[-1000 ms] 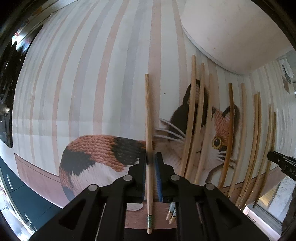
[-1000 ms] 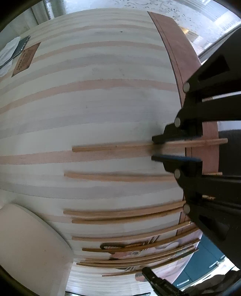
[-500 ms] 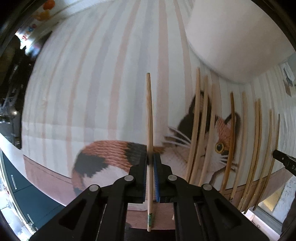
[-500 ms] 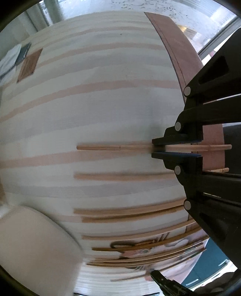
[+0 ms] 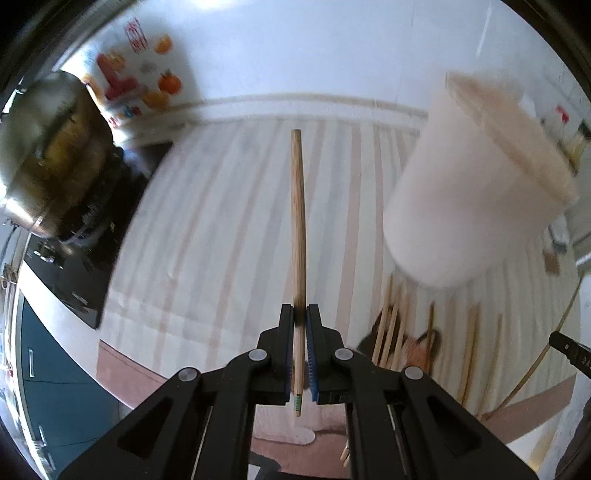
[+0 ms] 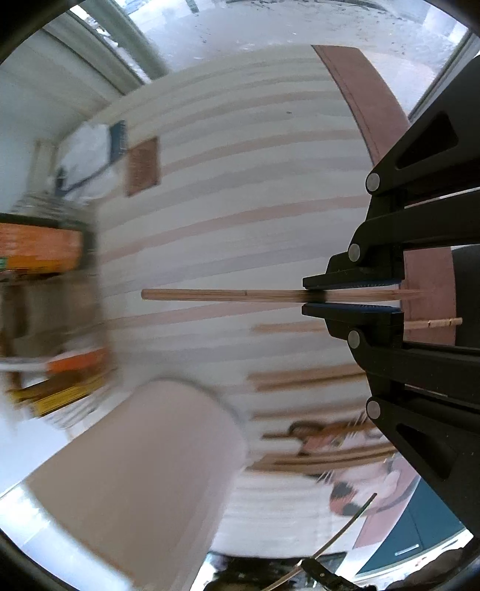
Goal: Organize utensils
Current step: 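Lift both held chopsticks and carry them over the cream utensil holder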
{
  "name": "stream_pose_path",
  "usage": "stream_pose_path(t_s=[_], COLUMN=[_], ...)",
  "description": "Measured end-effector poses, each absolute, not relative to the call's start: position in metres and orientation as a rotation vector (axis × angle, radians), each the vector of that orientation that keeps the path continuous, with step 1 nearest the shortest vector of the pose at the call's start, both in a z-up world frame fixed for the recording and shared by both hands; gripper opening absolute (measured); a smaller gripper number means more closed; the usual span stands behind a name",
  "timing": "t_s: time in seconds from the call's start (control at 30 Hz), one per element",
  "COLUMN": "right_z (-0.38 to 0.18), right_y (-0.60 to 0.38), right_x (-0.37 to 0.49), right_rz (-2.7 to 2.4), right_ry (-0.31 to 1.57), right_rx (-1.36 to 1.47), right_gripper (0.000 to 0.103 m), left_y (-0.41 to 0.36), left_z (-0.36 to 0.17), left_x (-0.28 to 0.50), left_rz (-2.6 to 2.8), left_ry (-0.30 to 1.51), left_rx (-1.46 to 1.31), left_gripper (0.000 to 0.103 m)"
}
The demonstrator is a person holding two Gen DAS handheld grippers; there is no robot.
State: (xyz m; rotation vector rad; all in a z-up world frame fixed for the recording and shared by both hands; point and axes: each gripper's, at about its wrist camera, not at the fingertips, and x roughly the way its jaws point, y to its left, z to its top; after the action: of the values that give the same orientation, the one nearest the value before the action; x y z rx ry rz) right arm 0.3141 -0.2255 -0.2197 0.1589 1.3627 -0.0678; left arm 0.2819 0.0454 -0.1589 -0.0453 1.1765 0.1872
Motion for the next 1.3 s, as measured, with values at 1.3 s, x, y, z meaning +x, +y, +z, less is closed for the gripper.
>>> stream_pose_path(t_s=[1.3], right_z=[-0.026], right_y=[-0.192], right_x=[0.476], right_rz=[0.15], right_ry=[0.941], right_rx=[0.458], right_gripper=[0.007], left_y=[0.011], left_z=[-0.013], left_x=[0.436], left_rz=[-0.028], left_ry=[0.855], left_rx=[-0.331], left_gripper=[0.004])
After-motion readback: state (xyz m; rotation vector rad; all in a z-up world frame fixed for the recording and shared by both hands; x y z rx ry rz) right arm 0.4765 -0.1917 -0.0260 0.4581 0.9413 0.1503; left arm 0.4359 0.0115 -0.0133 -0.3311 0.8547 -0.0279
